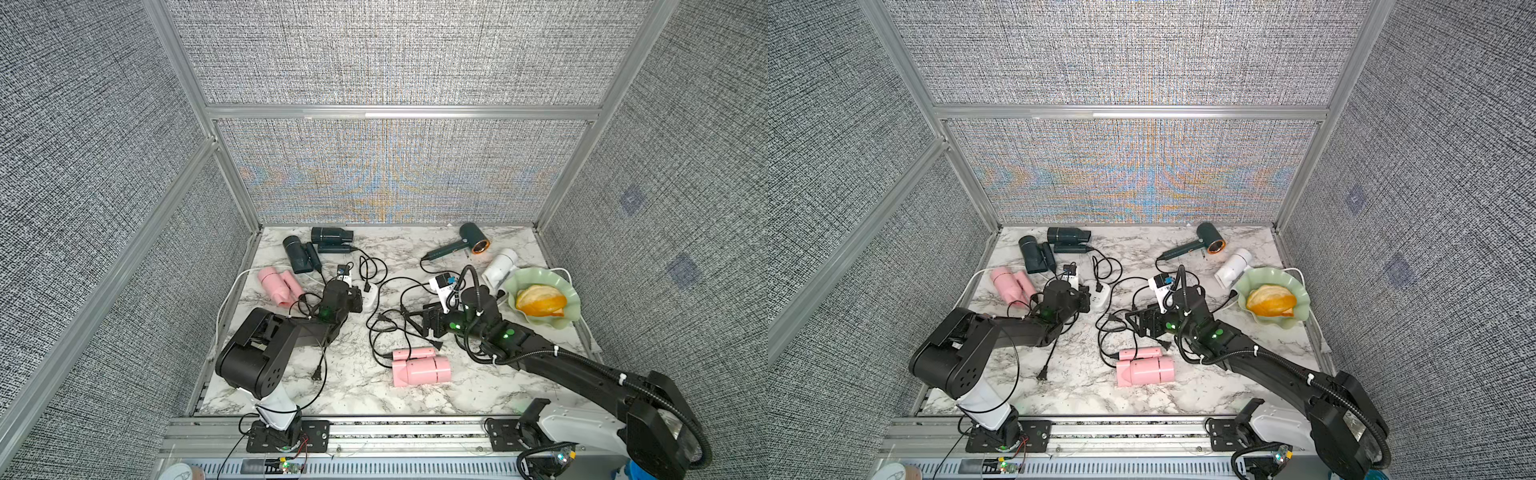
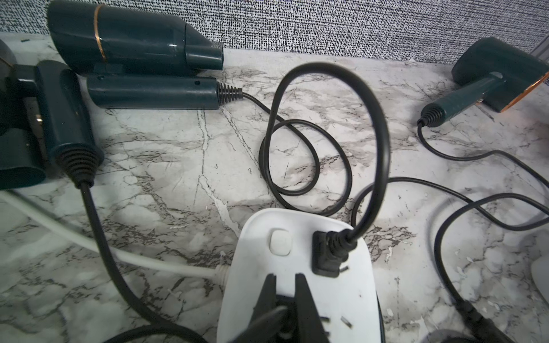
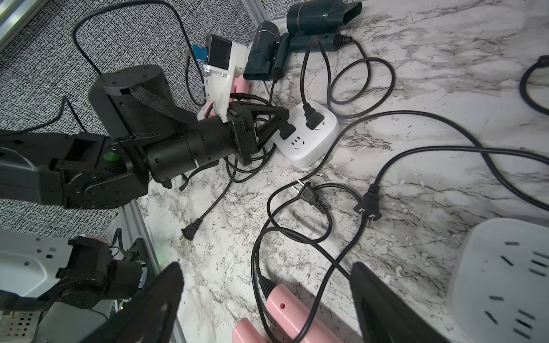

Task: Charge the blow dryers
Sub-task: Insert the plug into the socket.

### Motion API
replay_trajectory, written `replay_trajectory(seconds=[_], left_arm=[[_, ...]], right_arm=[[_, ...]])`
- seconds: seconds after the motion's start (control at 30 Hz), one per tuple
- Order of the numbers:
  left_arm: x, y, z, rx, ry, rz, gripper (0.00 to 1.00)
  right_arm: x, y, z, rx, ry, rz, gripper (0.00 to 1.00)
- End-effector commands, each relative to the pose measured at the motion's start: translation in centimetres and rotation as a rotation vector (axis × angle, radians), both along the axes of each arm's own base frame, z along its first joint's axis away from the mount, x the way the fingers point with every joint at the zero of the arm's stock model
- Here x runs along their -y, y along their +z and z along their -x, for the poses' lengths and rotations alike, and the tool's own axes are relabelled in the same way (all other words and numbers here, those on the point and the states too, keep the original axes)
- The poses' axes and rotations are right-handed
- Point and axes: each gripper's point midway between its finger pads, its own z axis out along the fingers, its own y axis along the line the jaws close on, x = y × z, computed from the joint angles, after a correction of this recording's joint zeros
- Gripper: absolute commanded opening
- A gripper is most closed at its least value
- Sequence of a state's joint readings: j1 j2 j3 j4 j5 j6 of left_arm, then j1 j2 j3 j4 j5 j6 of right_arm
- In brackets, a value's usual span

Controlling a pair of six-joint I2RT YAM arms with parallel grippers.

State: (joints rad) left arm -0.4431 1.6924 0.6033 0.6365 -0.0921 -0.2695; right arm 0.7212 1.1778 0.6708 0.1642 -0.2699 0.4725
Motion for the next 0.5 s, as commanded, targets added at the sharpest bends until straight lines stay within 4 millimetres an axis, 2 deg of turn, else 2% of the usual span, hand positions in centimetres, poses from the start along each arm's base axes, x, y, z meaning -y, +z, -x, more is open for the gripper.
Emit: replay_trajectory(seconds=[0.0,0.2,0.37,0.47], left_arm=[[-2.1,-4.7,2.4,-0.187,0.035,-0.132,0.08],[-1.2,-3.8,0.7,-0.167,0.02,-0.142,0.09],[-0.6,-3.8,-0.4,-0.163,0.007,-0.155,0.1],[-0.8,-3.5,-0.7,-0.157,0.017,-0.158,0.17]], right_arm=[[0.0,0.4,-0.2,0.014,-0.01,0.0,0.9],[0.2,0.5,-0.3,0.019,-0.017,0.002,0.9],[0.5,0.5,-0.1,0.021,-0.022,0.003,0.9],[0.8,0.6,0.1,0.025,-0.027,0.007,0.9]])
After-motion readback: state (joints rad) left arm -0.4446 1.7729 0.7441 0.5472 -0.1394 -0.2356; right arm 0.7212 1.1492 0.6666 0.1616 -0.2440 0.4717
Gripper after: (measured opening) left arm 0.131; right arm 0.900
